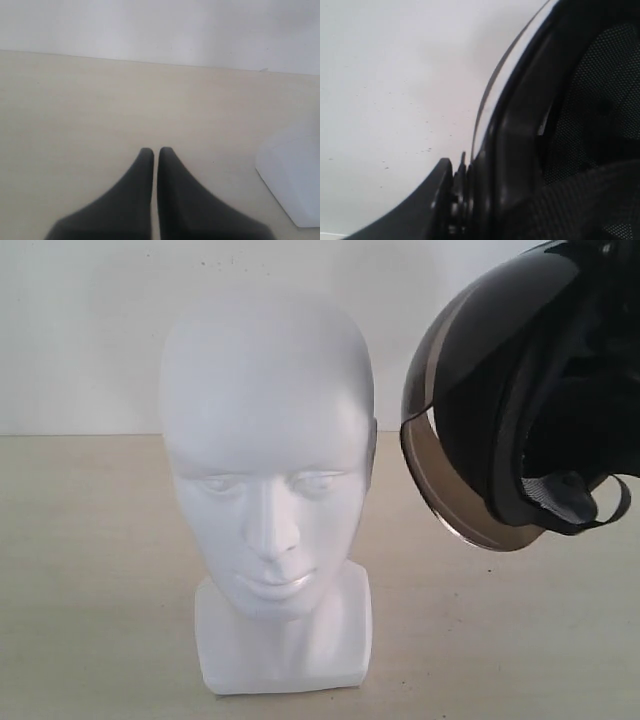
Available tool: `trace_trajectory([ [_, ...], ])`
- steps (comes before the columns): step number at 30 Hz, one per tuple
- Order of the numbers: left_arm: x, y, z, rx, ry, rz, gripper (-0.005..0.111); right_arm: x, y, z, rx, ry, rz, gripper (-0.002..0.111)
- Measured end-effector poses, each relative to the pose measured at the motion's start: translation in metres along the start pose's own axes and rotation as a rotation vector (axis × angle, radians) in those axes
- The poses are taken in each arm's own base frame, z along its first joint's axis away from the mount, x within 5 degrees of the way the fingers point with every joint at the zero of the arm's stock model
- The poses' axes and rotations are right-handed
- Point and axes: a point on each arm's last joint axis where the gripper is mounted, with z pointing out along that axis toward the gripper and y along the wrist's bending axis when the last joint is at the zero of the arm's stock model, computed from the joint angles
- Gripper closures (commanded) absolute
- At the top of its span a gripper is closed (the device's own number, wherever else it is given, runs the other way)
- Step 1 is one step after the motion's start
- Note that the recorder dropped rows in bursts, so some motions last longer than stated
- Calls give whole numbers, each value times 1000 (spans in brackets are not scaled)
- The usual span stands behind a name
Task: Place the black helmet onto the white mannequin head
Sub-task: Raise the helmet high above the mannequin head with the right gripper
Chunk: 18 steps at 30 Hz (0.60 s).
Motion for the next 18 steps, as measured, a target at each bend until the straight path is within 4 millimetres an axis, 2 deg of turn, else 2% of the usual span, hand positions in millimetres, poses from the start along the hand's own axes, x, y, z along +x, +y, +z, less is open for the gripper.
trace_trajectory([
  [4, 0, 0, 0, 0, 0, 0, 102, 7, -8, 1, -71, 11, 68, 108],
  [10, 0, 0, 0, 0, 0, 0, 102, 12, -8, 0, -148, 43, 49, 108],
  [18, 0, 0, 0, 0, 0, 0, 102, 2, -1, -2, -259, 23, 84, 108],
])
